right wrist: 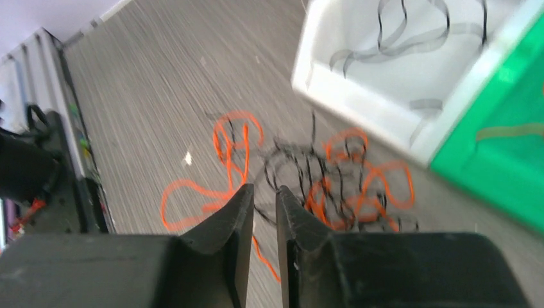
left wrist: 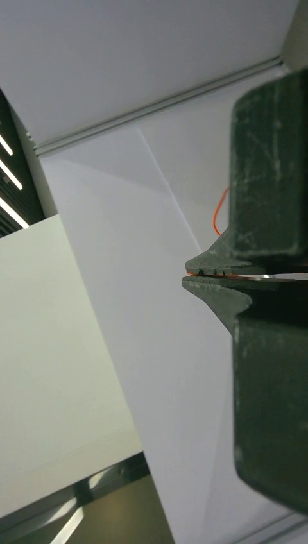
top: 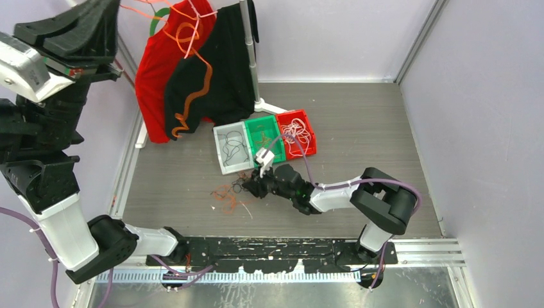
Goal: Untangle the cables
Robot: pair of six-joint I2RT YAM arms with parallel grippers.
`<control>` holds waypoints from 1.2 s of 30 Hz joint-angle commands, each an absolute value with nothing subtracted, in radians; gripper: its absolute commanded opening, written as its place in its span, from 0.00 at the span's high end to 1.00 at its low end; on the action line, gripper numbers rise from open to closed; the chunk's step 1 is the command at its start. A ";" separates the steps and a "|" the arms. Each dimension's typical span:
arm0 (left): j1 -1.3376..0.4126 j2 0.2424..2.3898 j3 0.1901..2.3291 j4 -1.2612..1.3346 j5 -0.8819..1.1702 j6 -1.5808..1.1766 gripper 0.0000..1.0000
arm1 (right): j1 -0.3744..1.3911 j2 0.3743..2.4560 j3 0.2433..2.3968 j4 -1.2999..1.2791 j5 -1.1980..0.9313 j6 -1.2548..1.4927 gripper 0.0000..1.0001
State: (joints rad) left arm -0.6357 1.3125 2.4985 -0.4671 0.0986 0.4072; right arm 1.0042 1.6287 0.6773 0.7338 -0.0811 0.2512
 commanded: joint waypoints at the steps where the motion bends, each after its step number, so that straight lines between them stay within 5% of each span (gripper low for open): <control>1: -0.638 1.325 2.543 -0.283 0.038 0.484 1.00 | 1.021 1.641 0.561 0.948 0.001 0.326 0.72; 6: -0.638 1.306 2.500 -0.363 0.081 0.452 1.00 | 1.029 1.581 0.514 0.983 0.040 0.349 0.60; 17: -0.638 1.189 2.045 -0.446 0.127 0.373 1.00 | 1.028 1.267 0.670 0.675 0.167 0.280 0.42; 26: -0.638 1.247 1.835 -0.429 0.131 0.321 1.00 | 0.989 1.217 0.707 0.600 0.412 0.184 0.43; 36: -0.638 1.424 1.845 -0.366 0.101 0.345 1.00 | 0.830 1.241 0.686 0.517 0.299 0.205 0.45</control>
State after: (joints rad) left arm -0.6357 1.3888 1.8145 -0.4587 0.1150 0.3401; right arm 0.8719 1.2373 0.6800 0.5354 0.3424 0.2047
